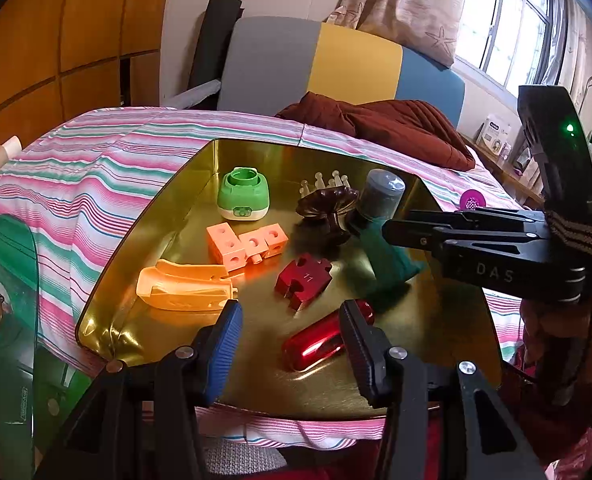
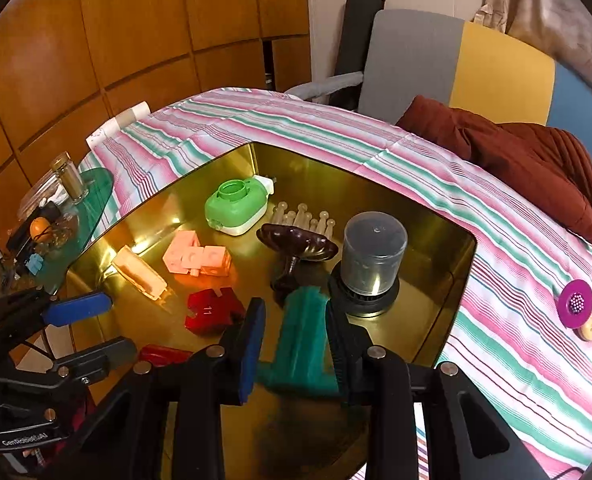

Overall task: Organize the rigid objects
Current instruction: 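Lower the green spool toy into the gold tray and open the right gripper, then move the right tool back over the bed toward the yellow oval toy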

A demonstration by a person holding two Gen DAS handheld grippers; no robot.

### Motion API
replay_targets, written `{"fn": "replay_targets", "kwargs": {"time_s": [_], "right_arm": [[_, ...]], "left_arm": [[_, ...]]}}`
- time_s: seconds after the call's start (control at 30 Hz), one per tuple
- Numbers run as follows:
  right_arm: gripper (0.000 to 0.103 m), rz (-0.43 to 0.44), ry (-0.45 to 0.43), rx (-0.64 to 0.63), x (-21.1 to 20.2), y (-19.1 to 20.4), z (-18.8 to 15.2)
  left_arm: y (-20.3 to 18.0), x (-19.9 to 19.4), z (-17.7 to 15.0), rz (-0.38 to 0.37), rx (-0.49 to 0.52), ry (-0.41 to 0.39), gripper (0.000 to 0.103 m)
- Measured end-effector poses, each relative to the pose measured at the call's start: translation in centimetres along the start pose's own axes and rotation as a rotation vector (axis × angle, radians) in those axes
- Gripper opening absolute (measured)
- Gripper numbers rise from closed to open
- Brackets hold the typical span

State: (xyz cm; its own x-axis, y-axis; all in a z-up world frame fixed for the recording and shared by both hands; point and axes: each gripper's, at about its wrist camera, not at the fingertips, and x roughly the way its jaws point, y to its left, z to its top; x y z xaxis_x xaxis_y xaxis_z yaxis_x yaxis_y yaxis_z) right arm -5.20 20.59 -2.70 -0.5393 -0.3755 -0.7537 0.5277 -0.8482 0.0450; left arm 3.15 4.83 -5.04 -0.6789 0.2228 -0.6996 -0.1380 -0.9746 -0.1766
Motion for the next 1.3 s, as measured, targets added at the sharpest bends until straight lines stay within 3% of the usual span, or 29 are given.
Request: {"fn": "replay_targets", "kwargs": {"time_s": [0.67, 0.9, 1.1, 1.3], "right_arm": [[0.032, 0.002, 0.012, -0.014, 0.4, 0.6, -1.0], [0.036, -0.013, -0.004, 0.004, -1.2, -0.3, 0.2], [0.047, -0.052, -0.044, 0.094, -3.9, -4.0, 1.0], [0.049, -0.153, -0.043, 0.251, -6.0, -10.5, -0.2]], "left_arm": [[-0.6, 0.3, -0.2, 0.014, 0.014, 0.019, 0.051], [-1.0, 0.1, 0.0, -0.003, 0.012, 0.02, 0.051], [-2.3, -0.2, 0.4, -0.041, 0.023, 0.018, 0.051], [-4.5, -0.3, 0.8, -0.088, 0.06, 0.024, 0.051]]}}
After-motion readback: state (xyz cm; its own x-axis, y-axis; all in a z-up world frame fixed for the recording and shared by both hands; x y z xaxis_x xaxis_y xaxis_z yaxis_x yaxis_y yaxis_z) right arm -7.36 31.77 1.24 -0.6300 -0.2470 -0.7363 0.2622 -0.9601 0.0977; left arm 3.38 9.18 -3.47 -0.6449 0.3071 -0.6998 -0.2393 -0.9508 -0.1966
